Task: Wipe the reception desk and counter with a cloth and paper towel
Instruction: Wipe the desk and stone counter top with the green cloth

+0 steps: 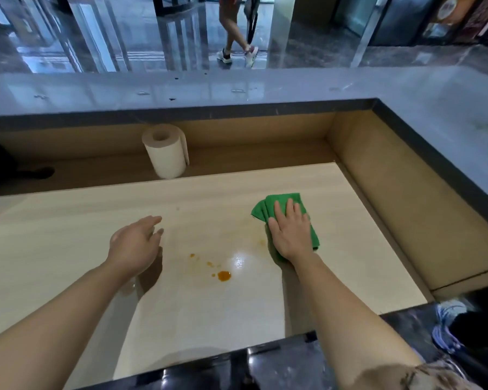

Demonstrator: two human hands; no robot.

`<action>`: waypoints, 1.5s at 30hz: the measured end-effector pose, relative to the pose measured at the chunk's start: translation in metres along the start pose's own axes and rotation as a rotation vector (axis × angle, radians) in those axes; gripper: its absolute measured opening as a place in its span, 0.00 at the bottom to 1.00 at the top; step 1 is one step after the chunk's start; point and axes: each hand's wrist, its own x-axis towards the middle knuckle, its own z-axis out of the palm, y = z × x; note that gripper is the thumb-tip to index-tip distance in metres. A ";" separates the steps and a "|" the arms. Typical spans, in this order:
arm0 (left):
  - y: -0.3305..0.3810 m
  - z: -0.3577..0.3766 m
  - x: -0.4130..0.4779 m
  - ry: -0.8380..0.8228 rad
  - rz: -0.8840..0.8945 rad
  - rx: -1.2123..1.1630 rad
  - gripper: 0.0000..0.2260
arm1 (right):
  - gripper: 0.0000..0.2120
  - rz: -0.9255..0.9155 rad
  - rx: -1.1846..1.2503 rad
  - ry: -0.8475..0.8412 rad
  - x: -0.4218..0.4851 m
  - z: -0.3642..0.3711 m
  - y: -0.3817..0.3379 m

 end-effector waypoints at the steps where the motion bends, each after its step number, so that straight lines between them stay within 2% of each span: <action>1: -0.003 -0.002 -0.002 0.001 0.003 0.015 0.18 | 0.26 -0.045 0.001 -0.035 0.001 0.001 -0.021; 5: -0.008 -0.004 -0.006 0.003 0.020 0.081 0.18 | 0.26 -0.237 -0.062 -0.130 -0.003 0.015 -0.083; 9: 0.002 0.001 -0.003 0.011 0.037 0.110 0.18 | 0.26 -0.283 -0.112 -0.118 0.006 0.007 -0.041; 13: 0.012 0.008 0.002 0.006 0.026 0.112 0.19 | 0.27 -0.022 -0.154 -0.017 0.015 -0.017 0.079; 16: 0.022 0.013 0.002 -0.006 0.013 0.121 0.19 | 0.27 0.184 -0.136 -0.013 0.002 -0.032 0.148; 18: 0.028 0.016 -0.001 -0.005 0.005 0.111 0.19 | 0.27 0.257 -0.125 0.020 -0.008 -0.031 0.158; 21: 0.033 0.018 -0.006 -0.002 -0.016 0.105 0.19 | 0.28 0.279 -0.160 0.045 -0.022 -0.026 0.125; 23: 0.035 0.018 -0.010 0.000 -0.029 0.100 0.19 | 0.27 0.186 -0.164 0.030 -0.037 -0.017 0.080; 27: 0.035 0.017 -0.023 -0.001 -0.055 0.089 0.20 | 0.27 -0.151 -0.087 -0.031 -0.070 0.013 -0.011; 29: 0.029 0.015 -0.030 0.007 -0.062 0.074 0.20 | 0.27 -0.236 -0.080 -0.067 -0.073 0.017 -0.017; 31: 0.025 0.015 -0.038 0.008 -0.076 0.039 0.20 | 0.27 -0.265 -0.090 -0.060 -0.069 0.012 0.014; 33: 0.023 0.018 -0.047 0.018 -0.092 -0.027 0.20 | 0.27 -0.197 -0.104 0.009 -0.068 0.003 0.066; 36: 0.024 0.022 -0.059 0.029 -0.123 -0.136 0.19 | 0.29 0.017 -0.127 0.081 -0.076 -0.011 0.152; 38: 0.023 0.023 -0.068 0.031 -0.136 -0.167 0.20 | 0.29 0.139 -0.110 0.096 -0.085 -0.019 0.183; 41: 0.018 0.022 -0.080 0.034 -0.150 -0.181 0.20 | 0.28 0.281 -0.100 0.108 -0.095 -0.014 0.167; 45: 0.015 0.017 -0.090 0.047 -0.155 -0.199 0.20 | 0.29 0.309 -0.109 0.103 -0.126 0.011 0.073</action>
